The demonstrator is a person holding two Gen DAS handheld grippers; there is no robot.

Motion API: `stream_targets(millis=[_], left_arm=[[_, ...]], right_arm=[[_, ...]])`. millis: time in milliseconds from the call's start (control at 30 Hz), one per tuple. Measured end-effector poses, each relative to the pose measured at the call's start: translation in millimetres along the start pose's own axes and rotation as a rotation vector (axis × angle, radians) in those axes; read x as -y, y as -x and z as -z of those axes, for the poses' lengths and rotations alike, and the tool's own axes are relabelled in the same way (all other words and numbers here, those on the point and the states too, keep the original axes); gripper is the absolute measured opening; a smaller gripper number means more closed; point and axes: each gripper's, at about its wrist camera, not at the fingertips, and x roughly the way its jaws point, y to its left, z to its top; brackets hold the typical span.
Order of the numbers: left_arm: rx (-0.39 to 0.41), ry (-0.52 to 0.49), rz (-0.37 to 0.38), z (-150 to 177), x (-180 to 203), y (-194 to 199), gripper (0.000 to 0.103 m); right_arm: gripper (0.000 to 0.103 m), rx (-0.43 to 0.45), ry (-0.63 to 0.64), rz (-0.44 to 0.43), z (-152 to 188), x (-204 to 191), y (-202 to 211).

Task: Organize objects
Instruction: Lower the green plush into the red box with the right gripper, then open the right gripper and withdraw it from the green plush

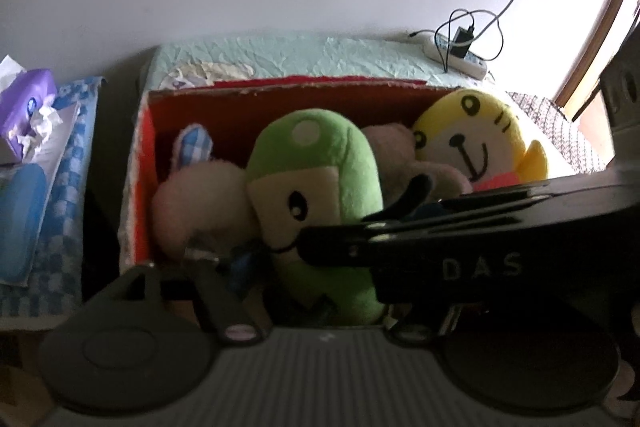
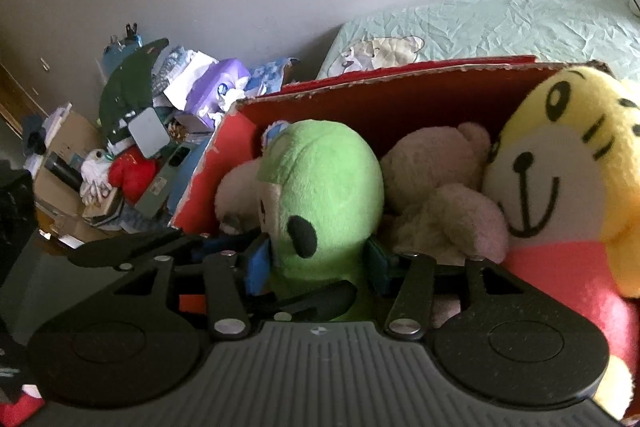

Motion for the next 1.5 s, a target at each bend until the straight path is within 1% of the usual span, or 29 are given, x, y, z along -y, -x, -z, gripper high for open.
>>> stream_targets(millis=[67, 167, 233, 300, 333, 367, 400, 433, 467, 500, 533, 667, 833, 933, 1000, 1100, 1200, 1267, 1500], left_arm=[[-0.011, 0.000, -0.007, -1.2, 1.9, -4.2, 0.074], [-0.007, 0.004, -0.022, -0.1, 2.7, -3.6, 0.078], [-0.015, 0.008, -0.037, -0.4, 4.7, -3.0, 0.078], [-0.018, -0.001, -0.063, -0.7, 8.5, -1.1, 0.078], [-0.017, -0.010, -0.077, -0.6, 10.5, -0.2, 0.078], [-0.018, -0.014, -0.089, -0.4, 11.7, 0.6, 0.078], [-0.019, -0.011, -0.097, -0.2, 12.4, 1.9, 0.078], [-0.019, -0.004, -0.103, 0.0, 12.6, 3.2, 0.078], [-0.019, 0.001, -0.111, 0.3, 12.9, 4.6, 0.078], [-0.019, 0.002, -0.122, 0.6, 13.5, 6.3, 0.078], [-0.018, -0.001, -0.133, 1.0, 14.1, 8.4, 0.078], [-0.013, -0.022, -0.176, -0.9, 15.5, 12.8, 0.077], [-0.047, 0.006, -0.200, -3.4, 3.3, 7.2, 0.077], [-0.066, 0.016, -0.193, -2.6, -1.3, 5.0, 0.078], [-0.068, 0.000, -0.197, -2.7, 1.5, 4.7, 0.077], [-0.072, -0.014, -0.206, -3.2, 6.2, 2.3, 0.078], [-0.072, -0.018, -0.214, -4.0, 9.4, 2.5, 0.080], [-0.075, -0.010, -0.216, -5.0, 9.4, 2.9, 0.080], [-0.074, -0.019, -0.238, -3.3, 12.7, 6.6, 0.080]], right_arm=[[0.058, 0.011, -0.005, -0.014, 0.5, 4.6, 4.5], [0.058, 0.025, -0.020, -0.030, -0.2, 8.5, 13.9], [0.061, 0.055, -0.045, -0.041, -1.6, 12.2, 22.8], [0.062, 0.087, -0.078, -0.060, -3.6, 17.2, 29.7], [0.058, 0.094, -0.093, -0.068, -5.1, 19.3, 31.2], [0.049, 0.095, -0.104, -0.074, -6.4, 21.0, 31.3], [0.042, 0.094, -0.114, -0.075, -7.6, 22.4, 30.1], [0.032, 0.088, -0.125, -0.077, -8.3, 23.7, 27.4], [0.027, 0.079, -0.136, -0.084, -8.2, 23.4, 23.8], [0.026, 0.073, -0.144, -0.095, -7.7, 23.4, 20.4], [0.025, 0.071, -0.146, -0.099, -6.8, 21.6, 17.5], [0.025, 0.071, -0.106, -0.064, -3.6, 12.9, 10.6], [0.025, 0.072, -0.126, -0.045, 8.0, 18.7, 6.6], [0.025, 0.081, -0.141, -0.045, 10.7, 21.8, 8.0], [0.026, 0.086, -0.128, -0.028, 11.5, 19.6, 8.7], [0.031, 0.091, -0.116, -0.015, 11.1, 18.0, 12.9], [0.031, 0.085, -0.140, -0.018, 11.1, 21.9, 19.2], [0.031, 0.101, -0.149, -0.013, 12.8, 23.8, 26.0], [0.031, 0.136, -0.121, 0.035, 21.2, 19.6, 39.0]])
